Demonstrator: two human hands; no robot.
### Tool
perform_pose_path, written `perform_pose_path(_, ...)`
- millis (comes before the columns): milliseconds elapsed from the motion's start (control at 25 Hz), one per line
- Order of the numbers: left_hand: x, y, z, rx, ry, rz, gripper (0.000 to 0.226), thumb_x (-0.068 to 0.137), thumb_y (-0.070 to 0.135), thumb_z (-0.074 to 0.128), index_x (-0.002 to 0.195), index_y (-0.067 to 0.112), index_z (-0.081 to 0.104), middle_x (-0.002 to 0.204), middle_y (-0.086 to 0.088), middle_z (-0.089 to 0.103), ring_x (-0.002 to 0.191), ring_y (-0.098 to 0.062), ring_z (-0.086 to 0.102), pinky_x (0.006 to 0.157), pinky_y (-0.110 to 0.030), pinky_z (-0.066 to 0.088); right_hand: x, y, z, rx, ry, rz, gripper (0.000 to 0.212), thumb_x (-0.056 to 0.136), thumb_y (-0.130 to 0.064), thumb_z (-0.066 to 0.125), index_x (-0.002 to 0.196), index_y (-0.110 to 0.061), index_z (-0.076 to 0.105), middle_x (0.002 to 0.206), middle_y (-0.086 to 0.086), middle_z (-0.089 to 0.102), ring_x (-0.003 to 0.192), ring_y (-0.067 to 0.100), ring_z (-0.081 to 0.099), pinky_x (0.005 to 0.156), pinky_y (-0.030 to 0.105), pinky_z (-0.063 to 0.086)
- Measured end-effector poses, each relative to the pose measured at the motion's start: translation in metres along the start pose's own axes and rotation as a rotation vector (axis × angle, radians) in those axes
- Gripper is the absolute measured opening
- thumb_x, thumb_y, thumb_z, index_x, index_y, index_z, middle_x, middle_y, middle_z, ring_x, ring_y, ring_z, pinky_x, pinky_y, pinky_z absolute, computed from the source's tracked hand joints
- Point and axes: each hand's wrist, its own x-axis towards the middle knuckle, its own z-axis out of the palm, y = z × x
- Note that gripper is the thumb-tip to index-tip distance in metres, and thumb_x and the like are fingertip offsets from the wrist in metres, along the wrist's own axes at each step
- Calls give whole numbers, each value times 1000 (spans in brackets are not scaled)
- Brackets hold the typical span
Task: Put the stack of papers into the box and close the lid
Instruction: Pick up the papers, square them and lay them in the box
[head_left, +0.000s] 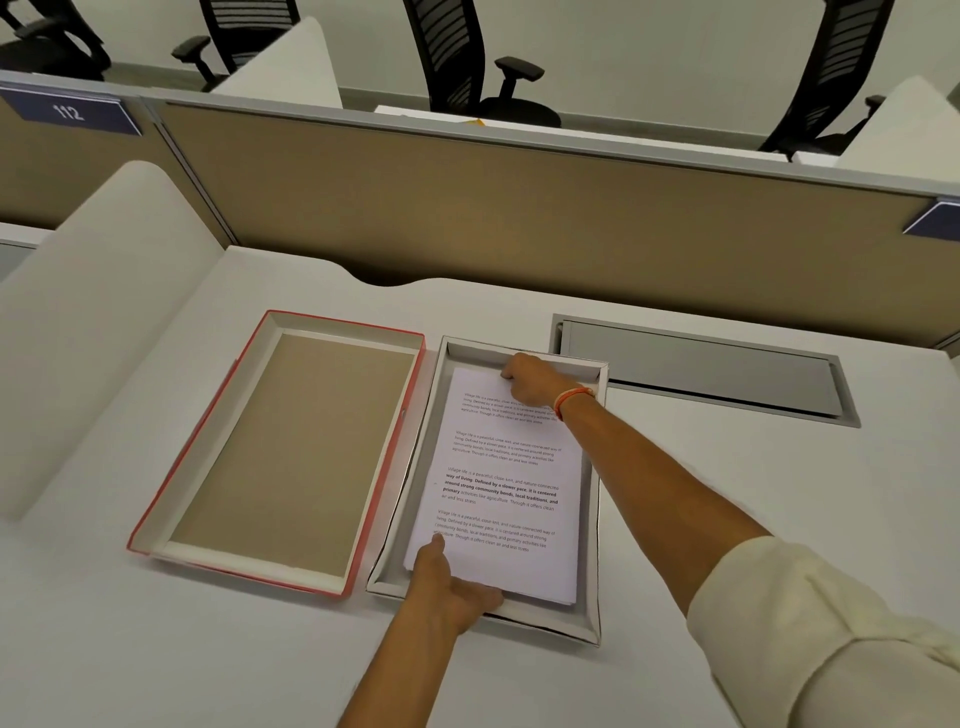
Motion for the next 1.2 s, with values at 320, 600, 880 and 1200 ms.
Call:
perform_pose_path(320,5,-1,-7,-20,-27,2,40,100,43,44,108,6,57,125,-25,61,119,-44,57,84,-62,48,-1,2,-16,50,-57,-1,33,91,8,40,111,10,66,119,26,64,112,39,58,98,44,47)
perform_pose_path(600,9,0,-6,-22,-7,-4,42,100,44,42,98,5,58,107,-25,63,120,-44,56,90,-63,47,-6,-4,-5,24,-25,21,26,94,6,39,90,6,65,103,23,63,99,35,60,83,35,46)
perform_pose_path(880,14,0,-8,2,8,15,42,100,43,45,101,4,60,123,-26,61,125,-44,54,108,-60,40,-8,-5,-6,0,-24,-1,32,97,2,40,112,5,67,120,20,64,112,34,59,98,36,47)
perform_pose_path(1200,-14,46,-14,770,33,327,37,93,30,63,90,-7,61,95,-29,74,90,-38,72,75,-43,60,-30,16,-28,367,234,207,30,96,-2,36,90,13,62,94,25,66,92,37,61,81,41,52)
